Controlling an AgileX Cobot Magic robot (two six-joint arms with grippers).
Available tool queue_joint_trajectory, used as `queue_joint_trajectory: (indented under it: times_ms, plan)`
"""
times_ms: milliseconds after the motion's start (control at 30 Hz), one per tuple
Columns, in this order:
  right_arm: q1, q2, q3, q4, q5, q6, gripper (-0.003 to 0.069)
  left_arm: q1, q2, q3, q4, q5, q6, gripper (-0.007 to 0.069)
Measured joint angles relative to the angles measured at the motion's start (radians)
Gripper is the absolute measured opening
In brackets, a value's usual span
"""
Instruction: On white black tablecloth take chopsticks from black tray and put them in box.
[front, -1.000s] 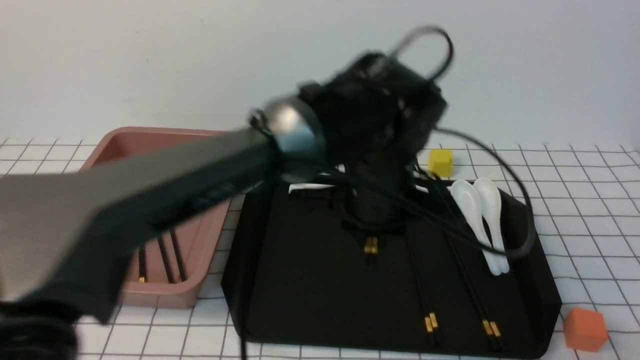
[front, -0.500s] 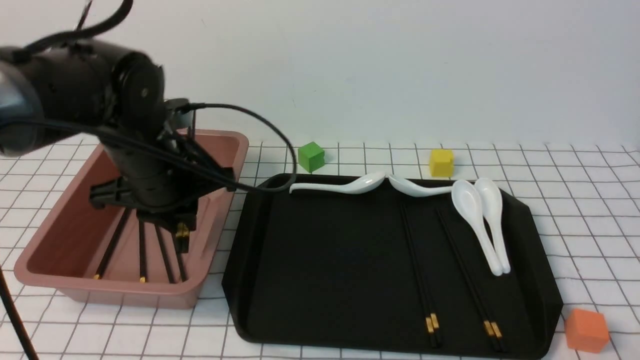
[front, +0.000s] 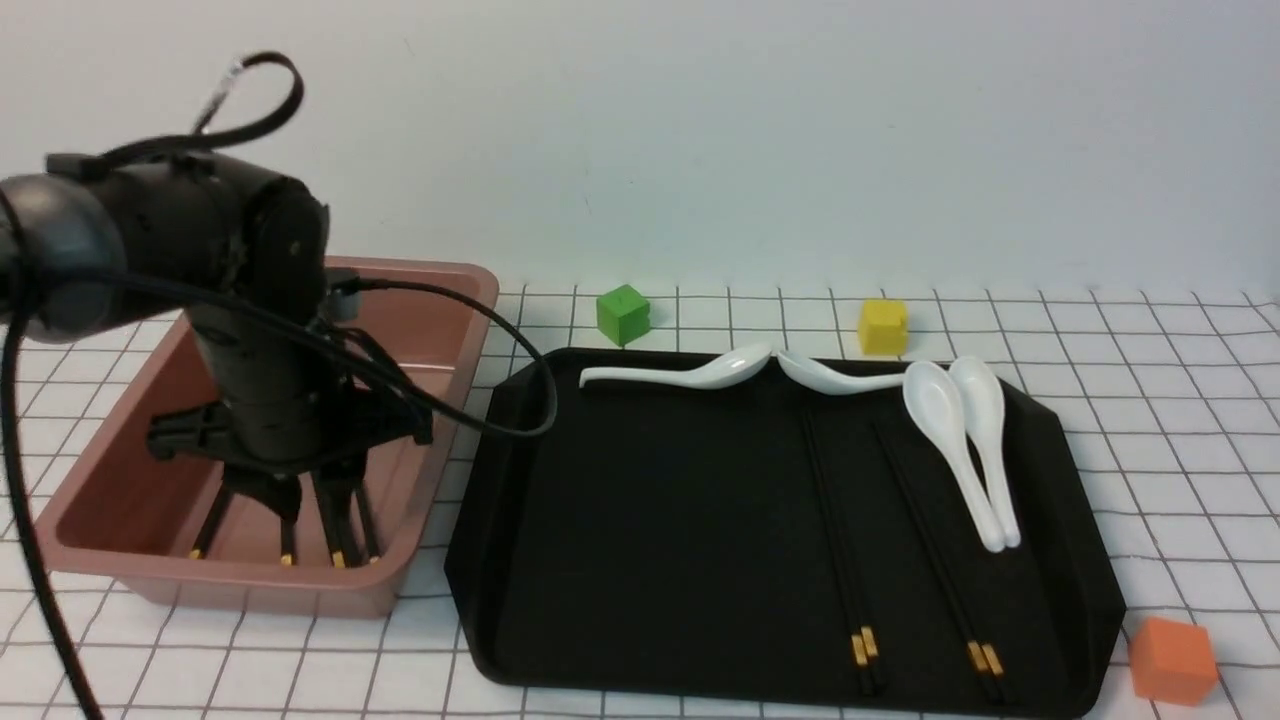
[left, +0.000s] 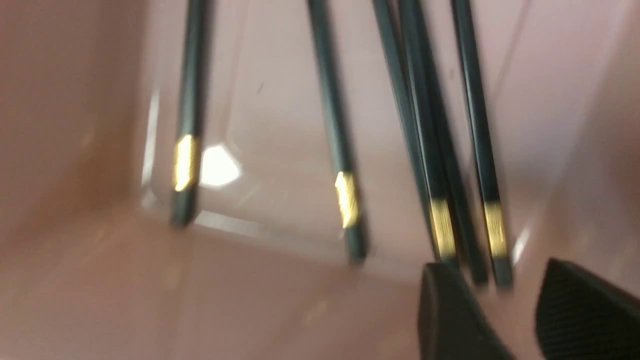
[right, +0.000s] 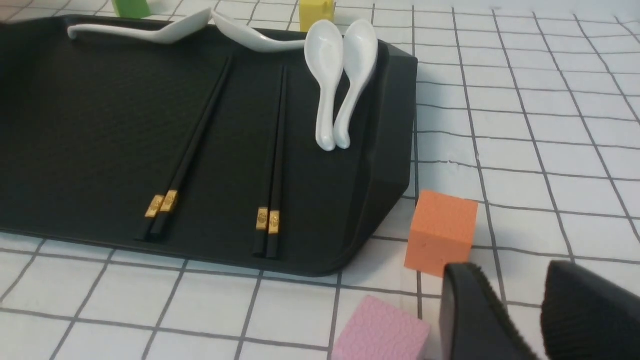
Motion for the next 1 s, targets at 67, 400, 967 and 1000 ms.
queue_joint_trajectory:
  times_ms: [67,400,967,1000]
  plan:
    - [0.000,0.000,0.000,0.000,0.000,0.000,0.0240,0.000,-0.132,0.053,-0.017,-0.015,0.021,0.0059]
    - [0.000,0.000,0.000,0.000,0.000,-0.003,0.0240,0.000,-0.975,0.769,-0.182,-0.596,0.090,-0.0013]
    - [0.000,0.000,0.000,0.000,0.000,-0.004,0.0240,0.000,-1.759,0.959,-0.127,-0.586,0.091,-0.0013]
    - [0.000,0.000,0.000,0.000,0.000,-0.004,0.0240,0.000,-1.770,0.954,-0.126,-0.594,0.091,-0.0013]
